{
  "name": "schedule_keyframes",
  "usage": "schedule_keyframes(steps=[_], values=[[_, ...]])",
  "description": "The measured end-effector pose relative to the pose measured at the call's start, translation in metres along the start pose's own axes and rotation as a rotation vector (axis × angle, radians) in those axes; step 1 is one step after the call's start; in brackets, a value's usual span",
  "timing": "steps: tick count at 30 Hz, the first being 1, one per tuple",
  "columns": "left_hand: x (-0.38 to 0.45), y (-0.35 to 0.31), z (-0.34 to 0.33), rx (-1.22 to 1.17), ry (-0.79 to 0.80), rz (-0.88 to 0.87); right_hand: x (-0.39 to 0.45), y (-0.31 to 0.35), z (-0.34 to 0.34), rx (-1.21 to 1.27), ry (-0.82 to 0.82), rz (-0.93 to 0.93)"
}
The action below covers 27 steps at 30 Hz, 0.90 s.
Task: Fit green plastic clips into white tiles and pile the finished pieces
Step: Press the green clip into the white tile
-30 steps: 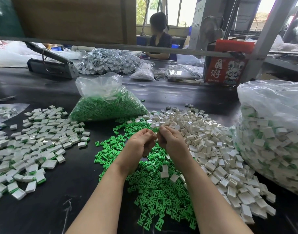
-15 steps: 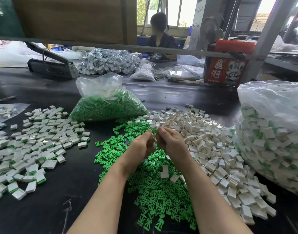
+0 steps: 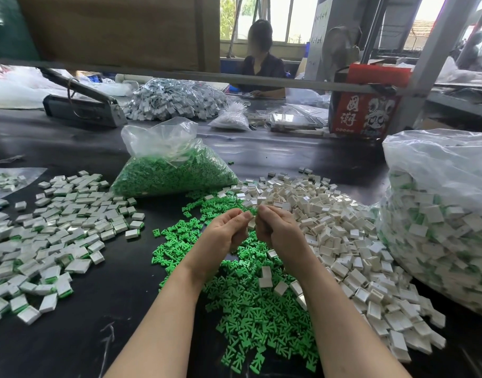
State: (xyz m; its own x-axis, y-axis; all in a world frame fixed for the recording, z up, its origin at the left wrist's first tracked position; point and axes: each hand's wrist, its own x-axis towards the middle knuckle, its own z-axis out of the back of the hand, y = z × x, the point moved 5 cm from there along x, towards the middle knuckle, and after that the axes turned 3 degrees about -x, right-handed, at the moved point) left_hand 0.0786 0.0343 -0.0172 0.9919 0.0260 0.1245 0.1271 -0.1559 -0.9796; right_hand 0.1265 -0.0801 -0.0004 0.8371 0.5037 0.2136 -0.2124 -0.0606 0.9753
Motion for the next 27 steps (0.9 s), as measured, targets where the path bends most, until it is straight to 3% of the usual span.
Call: schedule_keyframes(steps=[5,21,27], values=[[0.0012,0.0041,-0.0022,-0.085,-0.011,0.043,-0.0003,0.0009,-0.001,0.013,0.011,0.004],[0.0034,0.007,0.0029,0.08,-0.012,-0.031,0.0006,-0.0014,-0.0017,-0.271,-0.045,0.073],[0.0025,0.0048,0.0042,0.127,0.003,-0.054,0.0003,-0.0016,-0.0011,-0.326,0.011,0.04]])
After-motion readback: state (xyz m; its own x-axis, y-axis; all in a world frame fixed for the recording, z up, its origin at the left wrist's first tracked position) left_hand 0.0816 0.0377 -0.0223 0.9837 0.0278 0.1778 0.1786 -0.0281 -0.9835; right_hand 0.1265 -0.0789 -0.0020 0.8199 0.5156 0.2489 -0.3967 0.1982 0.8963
